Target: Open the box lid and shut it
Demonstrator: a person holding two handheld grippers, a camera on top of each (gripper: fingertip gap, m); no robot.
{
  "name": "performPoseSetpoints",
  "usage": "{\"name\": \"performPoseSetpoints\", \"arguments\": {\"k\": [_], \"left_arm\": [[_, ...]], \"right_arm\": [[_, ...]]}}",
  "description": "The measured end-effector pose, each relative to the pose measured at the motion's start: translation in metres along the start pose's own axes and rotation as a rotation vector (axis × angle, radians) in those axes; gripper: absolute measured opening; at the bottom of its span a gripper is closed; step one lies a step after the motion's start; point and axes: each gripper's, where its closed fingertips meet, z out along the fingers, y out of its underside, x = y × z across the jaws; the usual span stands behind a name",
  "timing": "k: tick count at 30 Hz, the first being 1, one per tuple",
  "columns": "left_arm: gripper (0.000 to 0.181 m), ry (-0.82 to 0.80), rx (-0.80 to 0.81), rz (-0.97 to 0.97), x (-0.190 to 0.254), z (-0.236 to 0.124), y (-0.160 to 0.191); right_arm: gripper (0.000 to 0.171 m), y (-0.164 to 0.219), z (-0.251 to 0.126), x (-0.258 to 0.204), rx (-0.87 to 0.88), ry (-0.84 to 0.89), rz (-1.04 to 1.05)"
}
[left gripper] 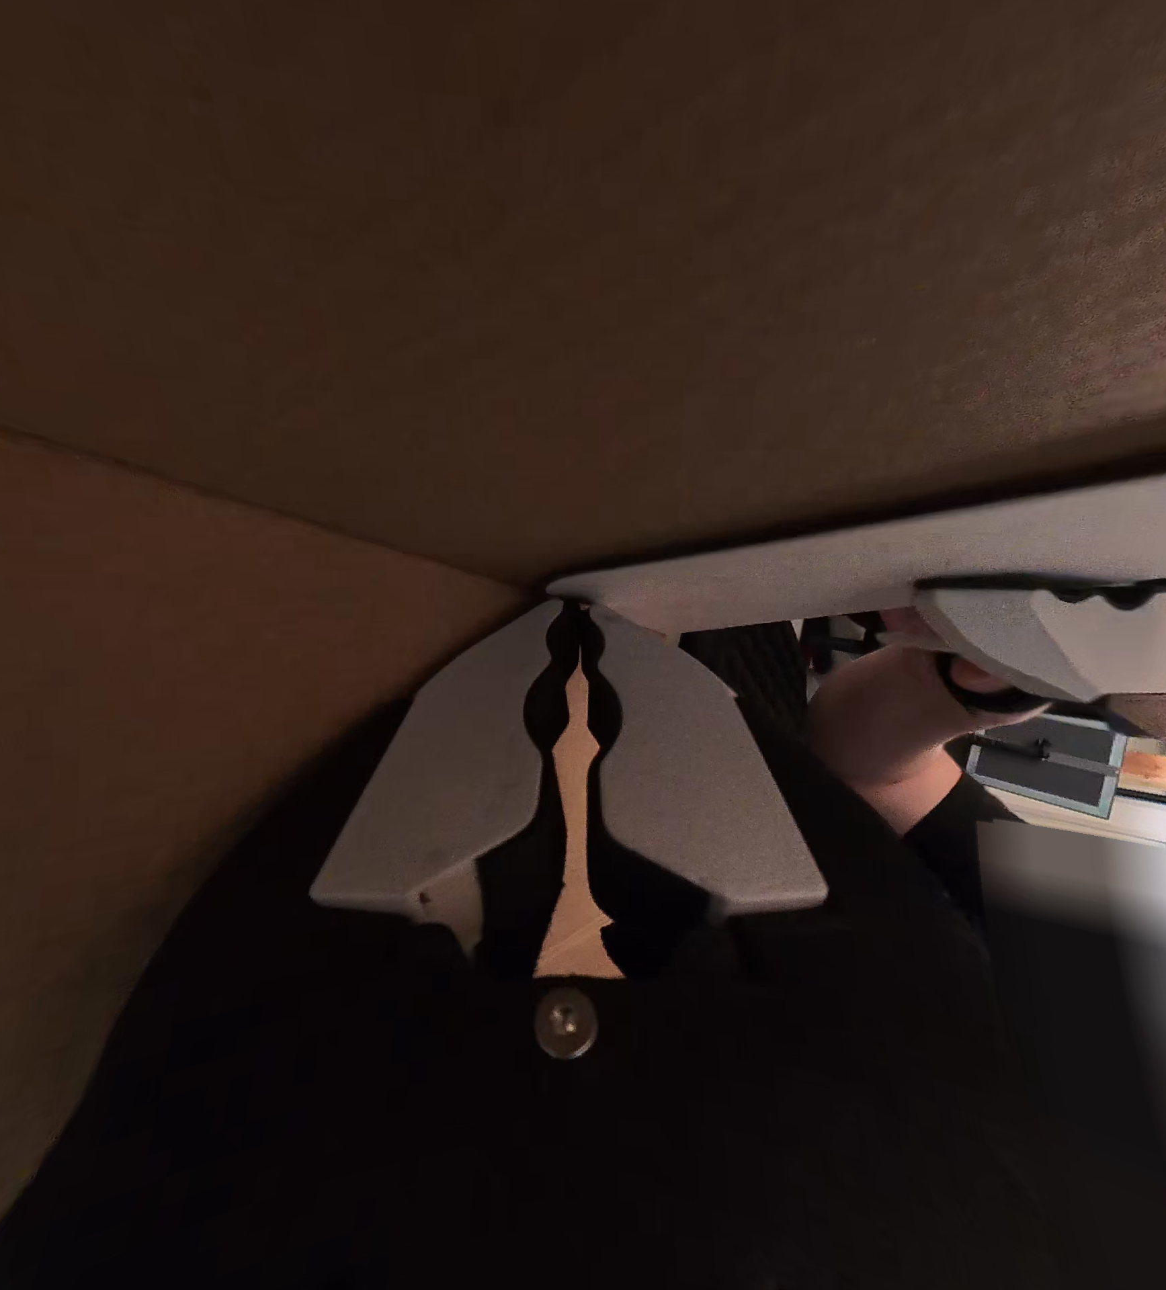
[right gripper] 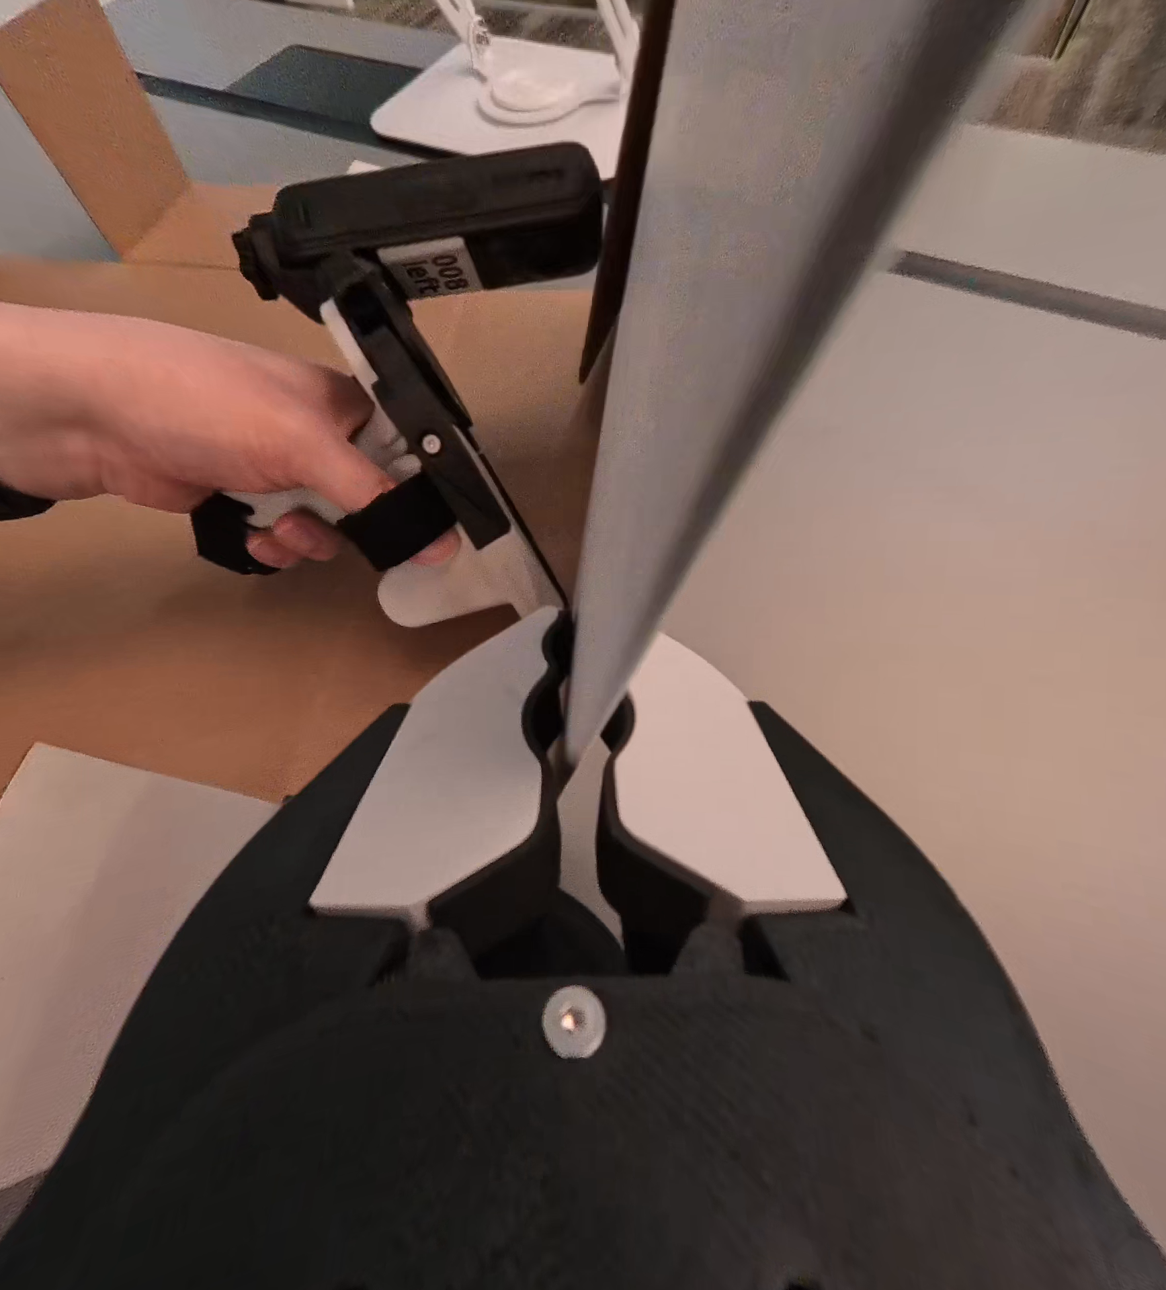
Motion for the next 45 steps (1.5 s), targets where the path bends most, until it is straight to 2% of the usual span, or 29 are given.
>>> {"name": "performPoseSetpoints", "arguments": {"k": [1, 6, 8, 11, 19, 23, 29, 33, 37, 41, 45], "left_arm": [[0.000, 0.010, 0.006, -0.009, 0.000, 0.000, 0.000], [0.000, 0.022, 0.000, -0.023, 0.000, 0.000, 0.000], [0.000, 0.010, -0.005, -0.016, 0.000, 0.000, 0.000], [0.000, 0.009, 0.000, -0.022, -0.001, 0.000, -0.001], [0.000, -0.012, 0.023, -0.098, -0.001, -0.003, 0.001], [0.000, 0.067, 0.004, -0.133, 0.013, -0.024, 0.020], [0.000, 0.074, 0.005, -0.088, 0.023, -0.076, 0.058], [0.000, 0.090, 0.039, -0.081, 0.028, -0.098, 0.074], [0.000, 0.120, 0.064, -0.077, 0.034, -0.107, 0.083], [0.000, 0.143, 0.074, -0.063, 0.041, -0.109, 0.089], [0.000, 0.154, 0.081, -0.055, 0.044, -0.110, 0.092]], "right_arm": [[0.005, 0.000, 0.000, -0.002, 0.009, -0.001, 0.012], [0.010, 0.002, 0.003, -0.008, 0.024, -0.029, 0.063], [0.021, 0.013, 0.013, -0.012, -0.031, -0.074, 0.106], [0.005, 0.015, 0.015, -0.001, -0.004, -0.020, 0.102], [0.005, 0.016, 0.016, -0.008, -0.026, 0.101, -0.101], [0.005, 0.016, 0.015, -0.007, -0.013, 0.108, -0.107], [0.005, 0.016, 0.017, -0.016, -0.028, 0.160, -0.209], [0.005, 0.016, 0.019, -0.022, -0.031, 0.200, -0.271], [0.005, 0.018, 0.022, -0.031, -0.052, 0.264, -0.403], [0.005, 0.017, 0.022, -0.029, -0.033, 0.257, -0.370], [0.006, 0.020, 0.024, -0.036, -0.046, 0.298, -0.457]]}}
